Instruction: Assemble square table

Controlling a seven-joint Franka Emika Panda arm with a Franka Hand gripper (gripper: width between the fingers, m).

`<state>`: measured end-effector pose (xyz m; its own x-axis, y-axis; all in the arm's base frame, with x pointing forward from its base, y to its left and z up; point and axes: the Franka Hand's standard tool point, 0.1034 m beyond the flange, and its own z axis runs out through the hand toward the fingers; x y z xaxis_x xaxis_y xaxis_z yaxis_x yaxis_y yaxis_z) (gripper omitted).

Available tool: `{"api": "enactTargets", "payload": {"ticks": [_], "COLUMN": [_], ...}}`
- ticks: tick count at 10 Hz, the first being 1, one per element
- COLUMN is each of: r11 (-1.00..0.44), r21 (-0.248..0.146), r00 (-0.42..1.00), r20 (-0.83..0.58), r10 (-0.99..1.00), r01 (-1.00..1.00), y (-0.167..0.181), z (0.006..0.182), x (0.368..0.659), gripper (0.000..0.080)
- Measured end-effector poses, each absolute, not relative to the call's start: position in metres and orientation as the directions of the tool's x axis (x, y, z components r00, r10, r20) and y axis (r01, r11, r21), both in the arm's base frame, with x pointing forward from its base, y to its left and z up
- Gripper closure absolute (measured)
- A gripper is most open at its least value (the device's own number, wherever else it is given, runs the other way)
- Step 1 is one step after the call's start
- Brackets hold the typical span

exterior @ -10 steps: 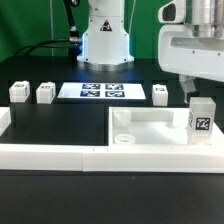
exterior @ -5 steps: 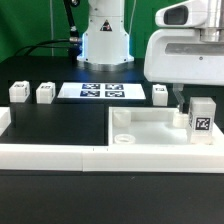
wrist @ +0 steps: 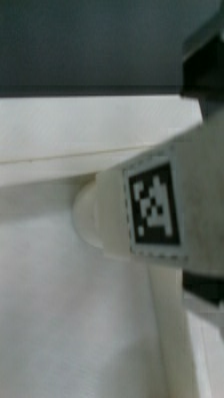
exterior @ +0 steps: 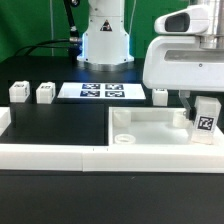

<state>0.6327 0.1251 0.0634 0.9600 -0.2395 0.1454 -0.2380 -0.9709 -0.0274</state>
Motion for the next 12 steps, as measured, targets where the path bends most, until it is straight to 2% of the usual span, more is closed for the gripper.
{"api": "enactTargets", "payload": {"ticks": [1,5,6,7,9,11,12], "r11": [-0.947,-0.84,-0.761,-0.621,-0.386,-0.045,0.054], "r21": [-0.037,-0.073,-0.088,-0.104,-0.126,-0.129,-0.124], "r00": [0.937,0.83,0.753,0.613,0.384,0.06,-0.031], "r20": [0.141,0.126,0.113,0.096,0.039,-0.116,-0.177], "r10": [-0.32,-0.543,-0.649,-0.784,-0.922,-0.991,-0.984], "r01": [-0.318,-0.538,-0.643,-0.777,-0.914,-0.991,-0.991], "y": [0.122,0.12,0.119,0.117,0.115,0.111,0.109], "z": [0.063,0.063,0.063,0.063,0.062,0.061,0.06], "x": [0.632,0.632,0.632,0.631,0.63,0.629,0.628], "gripper": [0.0513,0.0509,0.0509,0.0509,0.0509,0.0509,0.0509]}}
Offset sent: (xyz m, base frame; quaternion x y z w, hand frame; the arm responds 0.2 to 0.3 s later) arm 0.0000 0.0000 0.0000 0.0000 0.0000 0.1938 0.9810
